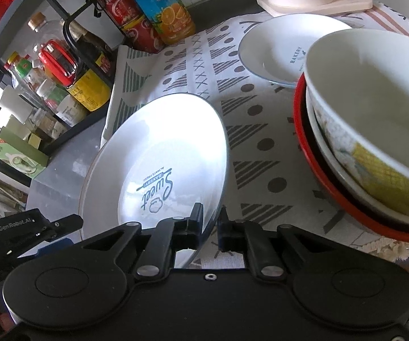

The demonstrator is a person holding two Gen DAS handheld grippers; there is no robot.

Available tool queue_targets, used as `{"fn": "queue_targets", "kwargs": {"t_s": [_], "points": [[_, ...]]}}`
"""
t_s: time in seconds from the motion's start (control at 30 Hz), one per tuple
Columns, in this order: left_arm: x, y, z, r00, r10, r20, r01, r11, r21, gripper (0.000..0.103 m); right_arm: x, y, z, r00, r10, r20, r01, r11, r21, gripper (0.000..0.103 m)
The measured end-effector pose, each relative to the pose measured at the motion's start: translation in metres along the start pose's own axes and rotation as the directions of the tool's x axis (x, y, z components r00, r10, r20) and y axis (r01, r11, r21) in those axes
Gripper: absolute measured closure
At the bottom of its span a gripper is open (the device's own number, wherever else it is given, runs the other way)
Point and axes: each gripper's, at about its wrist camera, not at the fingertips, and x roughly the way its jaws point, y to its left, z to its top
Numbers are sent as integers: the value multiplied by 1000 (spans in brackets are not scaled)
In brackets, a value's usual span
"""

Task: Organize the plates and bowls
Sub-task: 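Lower the 'Sweet' plate onto the flower plate and open both grippers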

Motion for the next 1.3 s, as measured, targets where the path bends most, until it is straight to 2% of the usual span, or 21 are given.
{"fn": "queue_targets", "kwargs": {"t_s": [0.1, 0.17, 0.27, 0.33, 0.4, 0.57, 0.9, 1.0, 1.13, 1.2, 1.3], "points": [[4, 2, -2, 1000, 23, -4, -23, 1000, -3, 61, 2, 0, 1, 1000, -2, -1, 2, 1000, -1, 94], [8, 5, -1, 1000, 9, -15, -9, 1000, -13, 62, 3, 1, 1, 1000, -2, -3, 2, 1000, -1, 94], [10, 6, -1, 1000, -14, -16, 13, 1000, -25, 68, 5, 1, 1, 1000, -2, -7, 2, 1000, 2, 94], [11, 6, -2, 999, -33, -16, 33, 999, -25, 79, 6, 0, 1, 1000, 0, -9, 0, 1000, 5, 94], [12, 4, -1, 999, -43, -15, 43, 999, -20, 84, 7, 0, 1, 1000, -2, -10, 2, 1000, 5, 94], [12, 5, 2, 1000, -31, -3, 31, 999, -26, 91, 8, 1, 2, 1000, -3, -13, 3, 1000, 8, 93], [12, 3, 6, 1000, -10, 1, 10, 1000, -24, 93, 8, -1, 4, 1000, 8, -30, -7, 1000, 21, 91], [9, 2, 10, 1000, 7, -2, -8, 1000, -22, 92, 1, 0, 6, 999, 29, -19, -28, 999, 18, 87], [1, -2, 16, 999, 36, 16, -36, 999, -6, 88, -8, 3, 10, 998, 56, -1, -56, 998, 6, 83], [-4, -4, 18, 1000, 25, 16, -25, 1000, -1, 87, -14, 5, 13, 997, 75, 12, -75, 997, -4, 75], [-13, -10, 20, 1000, 12, 28, -12, 1000, 0, 71, -21, 8, 19, 996, 85, 31, -84, 996, -15, 61]]}}
